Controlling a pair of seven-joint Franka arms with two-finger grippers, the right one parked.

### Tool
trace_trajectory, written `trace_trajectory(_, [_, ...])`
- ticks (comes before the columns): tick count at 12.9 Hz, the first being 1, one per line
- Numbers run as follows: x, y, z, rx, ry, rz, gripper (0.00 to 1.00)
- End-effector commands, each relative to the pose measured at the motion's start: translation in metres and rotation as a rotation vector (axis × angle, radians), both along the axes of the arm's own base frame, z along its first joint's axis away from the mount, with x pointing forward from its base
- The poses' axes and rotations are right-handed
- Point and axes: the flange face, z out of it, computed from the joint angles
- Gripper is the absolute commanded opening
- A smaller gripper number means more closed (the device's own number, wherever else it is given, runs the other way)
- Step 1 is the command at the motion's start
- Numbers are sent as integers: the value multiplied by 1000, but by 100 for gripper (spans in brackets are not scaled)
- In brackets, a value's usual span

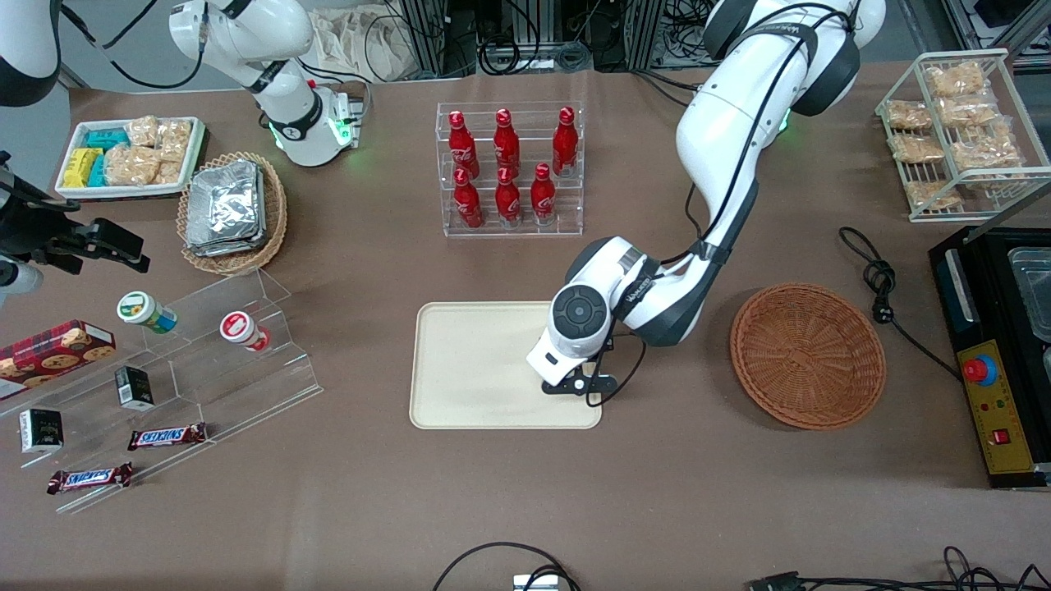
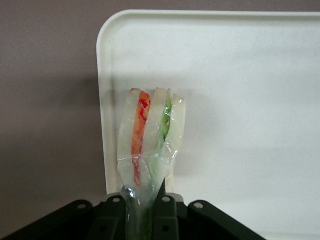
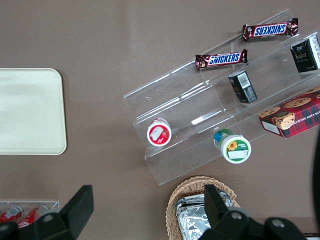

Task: Place sandwich from basket to tray
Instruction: 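Lower the sandwich onto the tray, open the left gripper and rise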

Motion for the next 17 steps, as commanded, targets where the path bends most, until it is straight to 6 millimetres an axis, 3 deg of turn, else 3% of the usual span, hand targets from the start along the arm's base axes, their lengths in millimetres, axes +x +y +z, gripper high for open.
trace_trajectory(1, [1,-2,-7,-1,-29,-7,66])
trace_trajectory(2, [0,-2,-11,0,-29,-9,100])
trace_trajectory(6, [2,-2,6,-14,-46,11,100])
trace_trajectory(7, [3,-3,33,-27,-66,15,100])
trace_trajectory(10, [-10,15,86,21,-42,18,100])
trace_trajectory(11, [-13,33,106,33,-43,26,100])
trace_trajectory(15, [-64,105,165,88,-59,19,100])
trace_trajectory(17, [-68,154,192,82,-62,-43,100])
